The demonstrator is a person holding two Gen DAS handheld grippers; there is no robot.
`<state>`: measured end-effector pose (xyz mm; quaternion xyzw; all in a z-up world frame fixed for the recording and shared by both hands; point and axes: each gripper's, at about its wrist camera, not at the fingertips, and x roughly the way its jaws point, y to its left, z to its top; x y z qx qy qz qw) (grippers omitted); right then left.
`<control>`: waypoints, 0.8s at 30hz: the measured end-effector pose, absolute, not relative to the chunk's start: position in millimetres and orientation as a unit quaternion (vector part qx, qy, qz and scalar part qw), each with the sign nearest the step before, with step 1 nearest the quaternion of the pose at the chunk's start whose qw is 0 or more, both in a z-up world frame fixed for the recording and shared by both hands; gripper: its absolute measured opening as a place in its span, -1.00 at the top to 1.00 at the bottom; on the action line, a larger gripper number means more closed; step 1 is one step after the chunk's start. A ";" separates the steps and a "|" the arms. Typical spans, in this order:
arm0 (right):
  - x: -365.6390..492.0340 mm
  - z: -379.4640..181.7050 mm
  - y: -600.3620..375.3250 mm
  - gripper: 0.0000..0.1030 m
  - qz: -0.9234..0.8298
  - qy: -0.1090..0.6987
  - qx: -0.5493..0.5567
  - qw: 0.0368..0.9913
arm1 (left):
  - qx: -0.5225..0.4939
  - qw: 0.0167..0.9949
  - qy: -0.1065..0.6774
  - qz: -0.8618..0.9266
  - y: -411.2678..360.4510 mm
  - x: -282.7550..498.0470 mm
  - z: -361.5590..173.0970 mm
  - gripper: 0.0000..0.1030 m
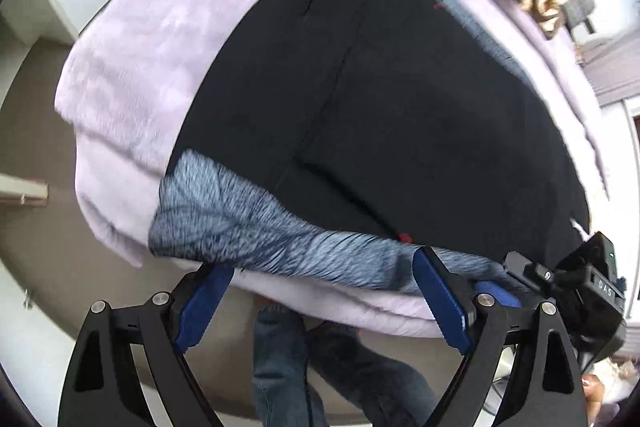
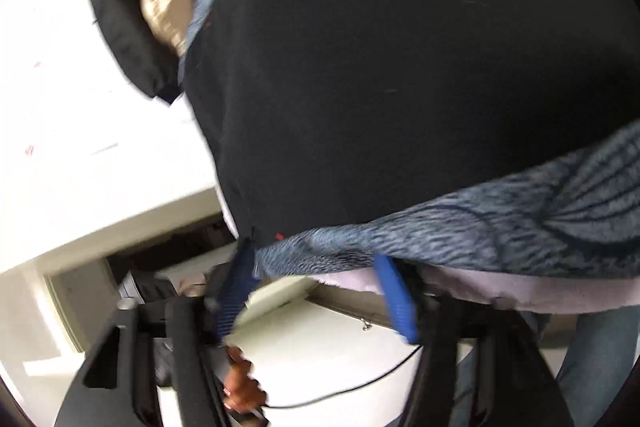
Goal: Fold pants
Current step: 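Grasp the trouser leg hem with the right gripper while the left gripper grasps the other hem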
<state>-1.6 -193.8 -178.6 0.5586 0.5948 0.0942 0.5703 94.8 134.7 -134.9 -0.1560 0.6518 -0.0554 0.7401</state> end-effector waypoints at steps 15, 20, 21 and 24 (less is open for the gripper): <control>-36.3 -174.1 -253.4 -0.22 0.062 0.568 0.566 0.594 | -0.182 0.752 0.630 -0.064 153.9 110.0 -117.5 0.51; -63.9 -178.0 -285.2 -0.22 0.034 0.502 0.635 0.586 | -0.153 0.749 0.641 -0.070 149.1 114.5 -124.5 0.51; -67.4 -176.8 -286.7 -0.22 0.030 0.503 0.630 0.591 | -0.151 0.747 0.643 -0.068 150.1 113.0 -129.0 0.51; -74.4 -169.6 -293.5 -0.22 0.022 0.499 0.612 0.613 | -0.159 0.741 0.649 -0.067 149.5 113.0 -134.1 0.51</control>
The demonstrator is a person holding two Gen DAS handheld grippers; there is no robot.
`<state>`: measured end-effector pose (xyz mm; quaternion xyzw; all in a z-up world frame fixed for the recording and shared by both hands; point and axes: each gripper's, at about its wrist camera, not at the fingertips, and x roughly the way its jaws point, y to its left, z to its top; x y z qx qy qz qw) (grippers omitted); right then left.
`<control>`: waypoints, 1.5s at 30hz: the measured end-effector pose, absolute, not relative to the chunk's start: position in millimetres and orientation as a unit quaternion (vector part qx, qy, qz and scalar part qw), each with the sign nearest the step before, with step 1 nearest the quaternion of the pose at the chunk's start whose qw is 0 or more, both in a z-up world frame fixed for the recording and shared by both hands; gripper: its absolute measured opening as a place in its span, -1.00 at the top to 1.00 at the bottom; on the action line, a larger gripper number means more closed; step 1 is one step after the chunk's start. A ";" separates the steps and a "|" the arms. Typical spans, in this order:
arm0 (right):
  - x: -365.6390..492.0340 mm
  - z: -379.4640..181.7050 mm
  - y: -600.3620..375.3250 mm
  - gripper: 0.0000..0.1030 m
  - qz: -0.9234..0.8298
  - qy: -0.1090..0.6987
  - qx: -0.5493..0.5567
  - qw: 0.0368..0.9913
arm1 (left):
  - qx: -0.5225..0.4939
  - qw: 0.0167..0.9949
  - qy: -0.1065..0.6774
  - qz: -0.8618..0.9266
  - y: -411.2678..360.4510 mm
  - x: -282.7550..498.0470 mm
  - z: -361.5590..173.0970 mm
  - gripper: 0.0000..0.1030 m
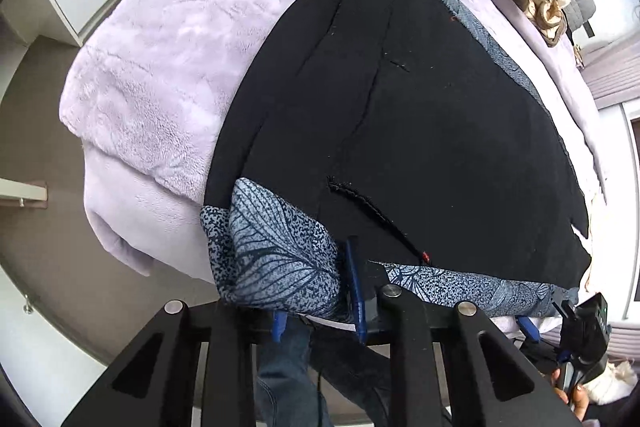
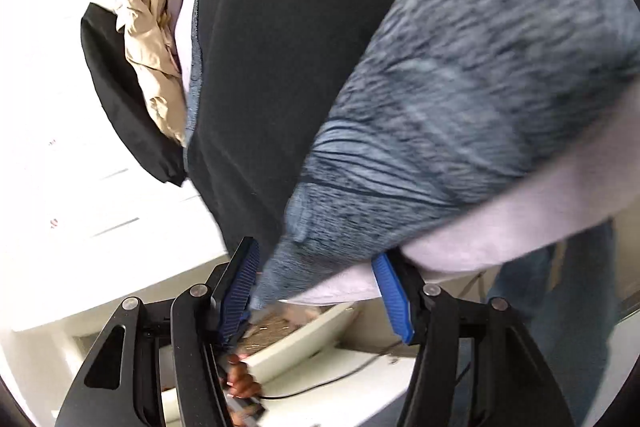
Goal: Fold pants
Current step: 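Grasp the trouser leg hem with the right gripper while the left gripper grasps the other hem, then lift the hems and fold them over toward the waistband with both grippers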
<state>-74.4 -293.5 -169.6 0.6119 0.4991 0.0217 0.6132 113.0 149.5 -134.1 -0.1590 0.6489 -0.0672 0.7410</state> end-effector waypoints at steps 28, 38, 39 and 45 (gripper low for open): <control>164.6 -68.5 -367.5 0.84 0.144 0.520 0.470 0.698 | -0.111 0.859 0.499 -0.033 92.3 302.0 -36.3 -0.56; 250.5 -138.7 -380.1 0.47 0.146 0.594 0.428 0.665 | -0.080 0.849 0.518 0.063 77.9 374.7 -91.4 -0.56; 247.5 -128.4 -380.1 -0.11 0.151 0.590 0.422 0.671 | -0.078 0.854 0.511 0.064 80.8 368.9 -81.7 -0.56; 222.5 -71.1 -347.0 -0.57 0.198 0.584 0.340 0.710 | -0.019 0.847 0.530 0.028 53.3 343.4 -68.4 -0.56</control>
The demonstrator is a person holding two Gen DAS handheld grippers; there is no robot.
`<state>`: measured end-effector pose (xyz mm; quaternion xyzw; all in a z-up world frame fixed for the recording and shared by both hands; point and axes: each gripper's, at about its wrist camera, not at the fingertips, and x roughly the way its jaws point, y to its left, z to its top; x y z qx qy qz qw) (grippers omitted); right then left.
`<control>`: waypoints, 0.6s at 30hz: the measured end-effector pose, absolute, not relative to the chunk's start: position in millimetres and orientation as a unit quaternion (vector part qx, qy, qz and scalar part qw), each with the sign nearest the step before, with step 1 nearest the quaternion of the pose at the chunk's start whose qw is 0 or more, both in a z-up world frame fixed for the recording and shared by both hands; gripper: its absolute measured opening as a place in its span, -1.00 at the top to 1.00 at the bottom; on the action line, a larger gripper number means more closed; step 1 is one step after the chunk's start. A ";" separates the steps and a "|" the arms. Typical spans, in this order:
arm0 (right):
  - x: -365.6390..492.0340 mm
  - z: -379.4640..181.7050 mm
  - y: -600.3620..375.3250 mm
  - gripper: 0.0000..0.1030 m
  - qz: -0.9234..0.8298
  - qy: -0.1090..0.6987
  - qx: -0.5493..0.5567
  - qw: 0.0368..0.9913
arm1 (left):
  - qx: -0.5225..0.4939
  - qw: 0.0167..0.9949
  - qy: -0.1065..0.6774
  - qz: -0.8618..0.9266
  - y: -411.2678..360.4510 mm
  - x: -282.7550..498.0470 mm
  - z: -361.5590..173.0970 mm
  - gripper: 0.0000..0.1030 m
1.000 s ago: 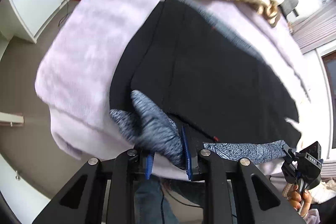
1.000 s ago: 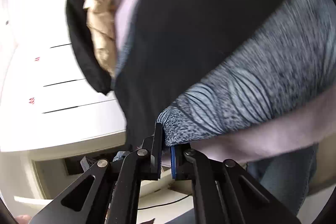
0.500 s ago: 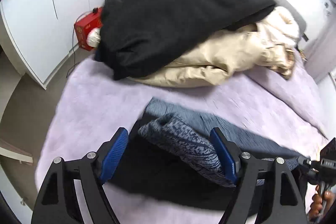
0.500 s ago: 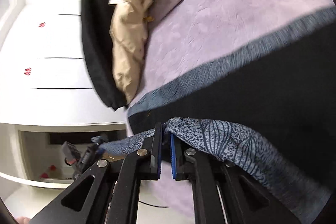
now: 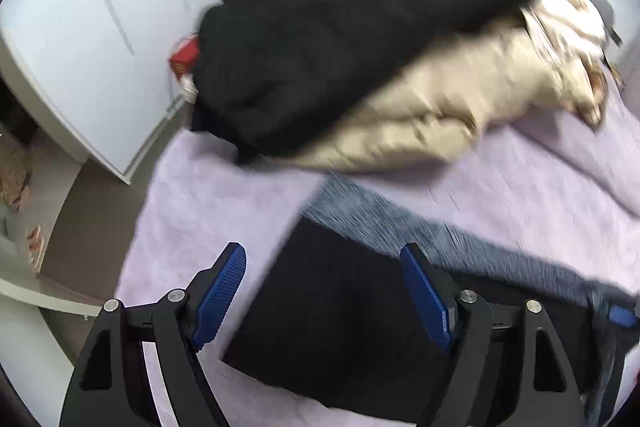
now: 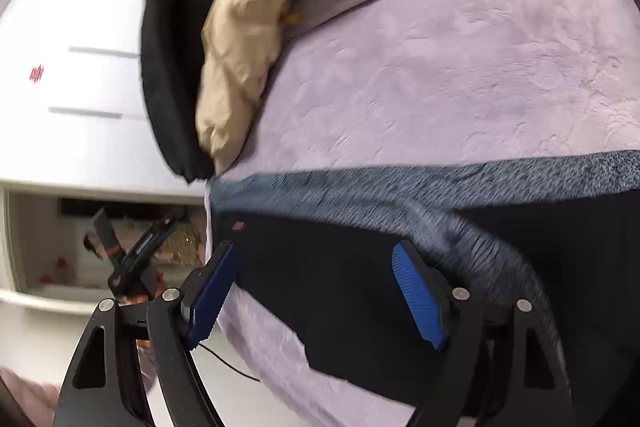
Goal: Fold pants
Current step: 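Lift the hems and fold them over toward the waistband with both grippers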
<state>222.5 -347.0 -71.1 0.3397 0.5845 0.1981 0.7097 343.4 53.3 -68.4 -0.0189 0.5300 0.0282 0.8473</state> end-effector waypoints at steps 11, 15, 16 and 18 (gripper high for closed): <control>228.8 -98.3 -378.5 -0.25 0.148 0.598 0.287 0.734 | 0.088 0.827 0.552 0.054 -16.7 353.7 -122.3 -0.57; 192.5 -65.8 -432.7 -0.39 0.125 0.581 0.301 0.746 | 0.066 0.821 0.567 -0.006 -54.5 316.2 -87.5 -0.56; 176.5 -58.8 -448.0 -0.42 0.112 0.582 0.291 0.751 | 0.062 0.817 0.573 -0.030 -73.2 303.7 -83.9 -0.56; 151.6 -50.5 -466.7 -0.51 0.089 0.590 0.274 0.754 | 0.063 0.808 0.581 -0.081 -114.5 279.1 -83.0 -0.57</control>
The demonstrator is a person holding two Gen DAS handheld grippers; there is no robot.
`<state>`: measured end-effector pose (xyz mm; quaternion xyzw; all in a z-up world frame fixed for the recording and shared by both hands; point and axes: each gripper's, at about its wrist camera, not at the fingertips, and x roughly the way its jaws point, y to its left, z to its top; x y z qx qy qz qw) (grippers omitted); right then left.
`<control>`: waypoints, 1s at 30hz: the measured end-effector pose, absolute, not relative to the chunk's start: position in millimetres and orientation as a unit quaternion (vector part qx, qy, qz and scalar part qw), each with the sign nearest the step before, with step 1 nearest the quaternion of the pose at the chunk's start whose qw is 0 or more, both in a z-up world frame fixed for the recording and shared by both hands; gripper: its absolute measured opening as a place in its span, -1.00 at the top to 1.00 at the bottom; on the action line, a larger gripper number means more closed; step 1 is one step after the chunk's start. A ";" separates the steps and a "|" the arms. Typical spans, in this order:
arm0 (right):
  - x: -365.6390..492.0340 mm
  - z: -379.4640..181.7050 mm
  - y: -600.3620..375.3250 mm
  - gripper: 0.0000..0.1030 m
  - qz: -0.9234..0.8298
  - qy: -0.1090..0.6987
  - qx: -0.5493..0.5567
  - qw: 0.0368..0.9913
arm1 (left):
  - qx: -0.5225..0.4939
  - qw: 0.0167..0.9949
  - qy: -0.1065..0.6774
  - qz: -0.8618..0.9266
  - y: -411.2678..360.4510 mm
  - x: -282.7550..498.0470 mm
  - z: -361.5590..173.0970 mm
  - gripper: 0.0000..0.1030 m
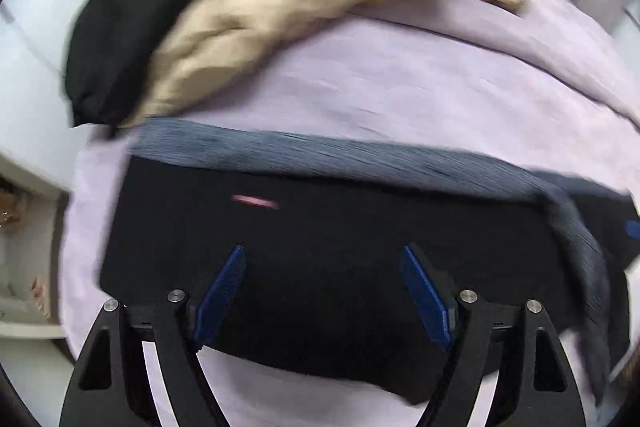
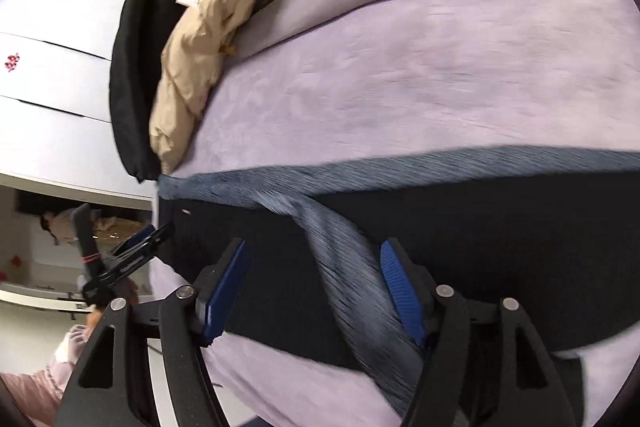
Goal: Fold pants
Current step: 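Lift the hems and fold them over toward the waistband with both grippers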
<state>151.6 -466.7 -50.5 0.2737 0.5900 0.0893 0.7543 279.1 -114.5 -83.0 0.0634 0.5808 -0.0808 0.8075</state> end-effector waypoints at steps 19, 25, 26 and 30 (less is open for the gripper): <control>-144.4 -101.8 -541.4 -0.48 -0.095 0.536 0.481 0.687 | 0.094 0.705 0.614 -0.341 -364.4 181.8 -128.3 -0.57; -144.8 -116.9 -534.8 0.65 -0.064 0.518 0.543 0.657 | 0.099 0.713 0.605 -0.340 -369.8 174.2 -136.6 -0.02; -146.4 -108.7 -538.1 0.77 -0.061 0.512 0.541 0.664 | 0.101 0.714 0.605 -0.336 -370.9 174.3 -135.0 0.01; -122.8 -61.1 -567.3 0.77 -0.031 0.479 0.526 0.702 | 0.051 0.720 0.612 -0.324 -370.2 184.0 -116.8 0.01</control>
